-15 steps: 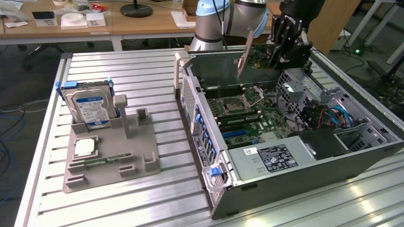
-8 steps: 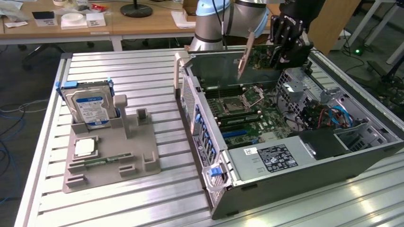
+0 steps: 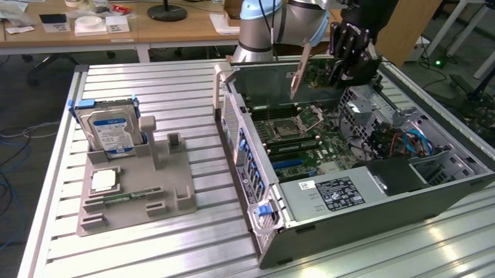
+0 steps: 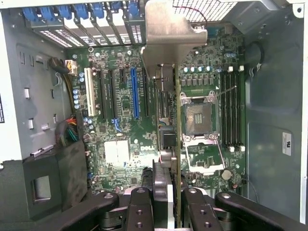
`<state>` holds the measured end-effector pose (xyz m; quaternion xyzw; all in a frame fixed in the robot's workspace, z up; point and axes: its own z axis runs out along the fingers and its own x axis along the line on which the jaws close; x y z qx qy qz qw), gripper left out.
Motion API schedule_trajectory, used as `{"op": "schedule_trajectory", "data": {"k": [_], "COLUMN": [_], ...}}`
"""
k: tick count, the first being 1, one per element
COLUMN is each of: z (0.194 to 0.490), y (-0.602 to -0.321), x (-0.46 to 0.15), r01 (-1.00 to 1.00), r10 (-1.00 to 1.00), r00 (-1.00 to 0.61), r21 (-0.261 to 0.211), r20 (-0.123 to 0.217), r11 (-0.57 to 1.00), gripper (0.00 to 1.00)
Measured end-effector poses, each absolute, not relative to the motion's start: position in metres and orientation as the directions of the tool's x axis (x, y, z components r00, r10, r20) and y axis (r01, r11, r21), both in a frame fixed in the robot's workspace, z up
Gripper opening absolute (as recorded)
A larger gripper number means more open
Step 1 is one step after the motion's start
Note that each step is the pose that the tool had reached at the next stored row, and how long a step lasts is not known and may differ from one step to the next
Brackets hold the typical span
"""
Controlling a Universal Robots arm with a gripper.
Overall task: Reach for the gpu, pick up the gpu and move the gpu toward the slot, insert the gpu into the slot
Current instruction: 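Insert the gpu into the slot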
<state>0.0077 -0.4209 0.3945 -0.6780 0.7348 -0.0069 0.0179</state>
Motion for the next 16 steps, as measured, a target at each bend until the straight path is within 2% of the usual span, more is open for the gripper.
{"op": "schedule_trajectory", "data": {"k": [16], "z": [0.382], "y": [-0.421], "x": [0.008], "r01": [-0.996], "r10": [-0.997], "r00": [-0.080], "r21": [-0.034], "r20": [-0.016], "r11": [0.080], "gripper": [0.28]}}
